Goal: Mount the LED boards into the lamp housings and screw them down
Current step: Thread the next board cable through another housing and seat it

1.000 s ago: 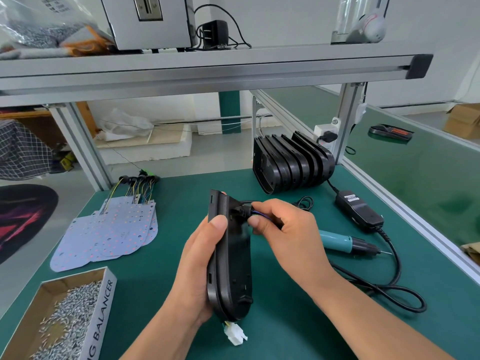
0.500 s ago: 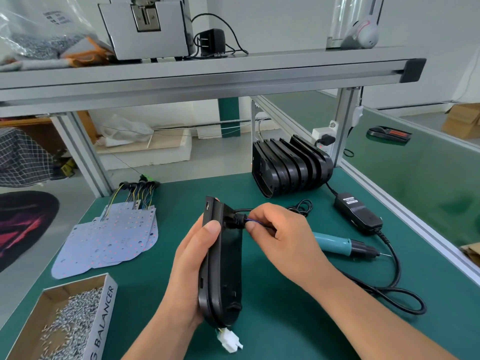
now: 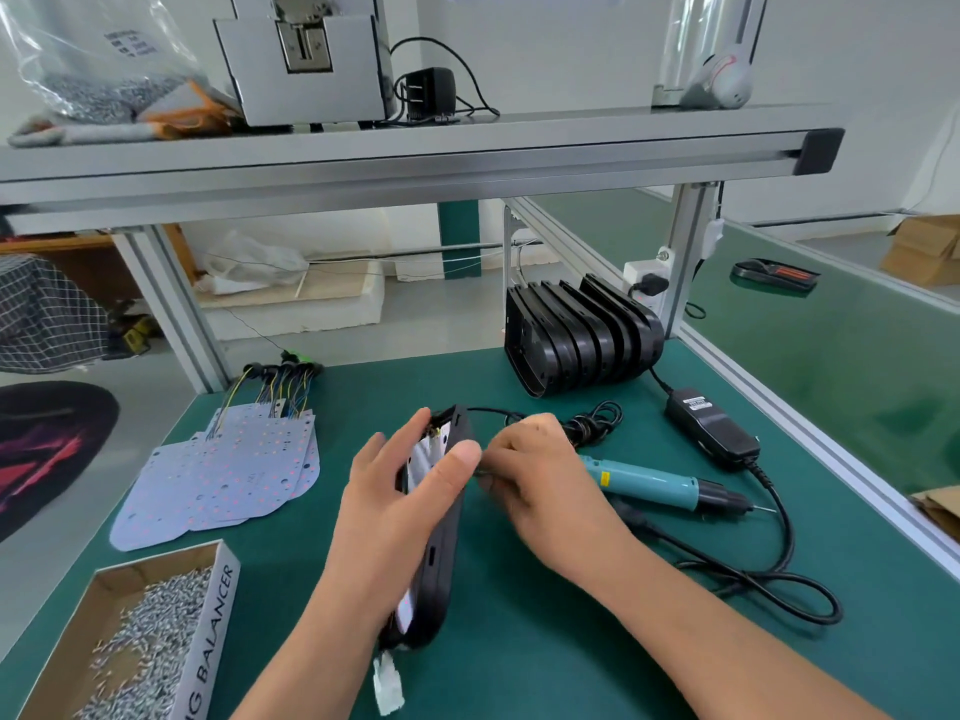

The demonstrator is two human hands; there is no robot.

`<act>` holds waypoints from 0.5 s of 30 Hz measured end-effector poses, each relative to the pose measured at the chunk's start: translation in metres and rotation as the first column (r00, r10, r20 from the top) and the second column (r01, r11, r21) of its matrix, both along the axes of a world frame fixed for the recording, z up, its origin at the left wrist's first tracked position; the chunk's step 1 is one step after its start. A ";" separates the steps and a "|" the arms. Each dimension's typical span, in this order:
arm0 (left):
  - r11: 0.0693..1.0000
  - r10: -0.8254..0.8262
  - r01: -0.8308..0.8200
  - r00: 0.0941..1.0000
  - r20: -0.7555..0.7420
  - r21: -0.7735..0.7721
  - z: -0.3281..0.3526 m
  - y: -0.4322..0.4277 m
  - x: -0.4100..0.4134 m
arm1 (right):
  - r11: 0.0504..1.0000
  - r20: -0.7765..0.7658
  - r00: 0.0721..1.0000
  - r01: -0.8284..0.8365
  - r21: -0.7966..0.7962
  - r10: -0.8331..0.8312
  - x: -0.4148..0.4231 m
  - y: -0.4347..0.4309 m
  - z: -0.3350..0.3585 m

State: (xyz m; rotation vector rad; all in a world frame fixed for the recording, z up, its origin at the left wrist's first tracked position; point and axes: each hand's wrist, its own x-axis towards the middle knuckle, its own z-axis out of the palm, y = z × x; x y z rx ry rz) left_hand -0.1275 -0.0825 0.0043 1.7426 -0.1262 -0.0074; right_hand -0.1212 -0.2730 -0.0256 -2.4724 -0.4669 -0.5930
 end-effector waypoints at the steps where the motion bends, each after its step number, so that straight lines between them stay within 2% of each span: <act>1: 0.999 0.008 -0.008 1.000 -0.021 0.034 -0.001 -0.002 -0.001 | 0.998 -0.023 0.999 0.021 -0.056 -0.023 0.003 0.001 -0.003; 4: 0.989 -0.051 0.030 0.989 -0.142 -0.146 -0.003 0.001 0.003 | 0.993 -0.180 0.983 0.012 -0.115 -0.033 0.006 0.001 -0.009; 6: 0.979 -0.028 -0.020 0.972 -0.234 -0.203 -0.002 0.008 0.009 | 0.993 -0.256 0.965 0.019 -0.116 -0.048 0.008 0.000 -0.011; 9: 0.985 0.008 -0.057 0.958 -0.286 -0.164 -0.011 0.017 0.020 | 0.994 -0.284 0.953 0.101 -0.029 -0.105 0.011 -0.010 -0.008; 11: 0.991 0.012 -0.053 0.953 -0.303 -0.126 -0.016 0.017 0.024 | 0.995 -0.278 0.957 0.093 0.021 -0.084 0.009 -0.015 -0.004; 15: 0.995 0.004 -0.037 0.949 -0.315 -0.097 -0.024 0.018 0.028 | 0.996 -0.277 0.957 0.094 -0.002 -0.091 0.005 -0.023 0.002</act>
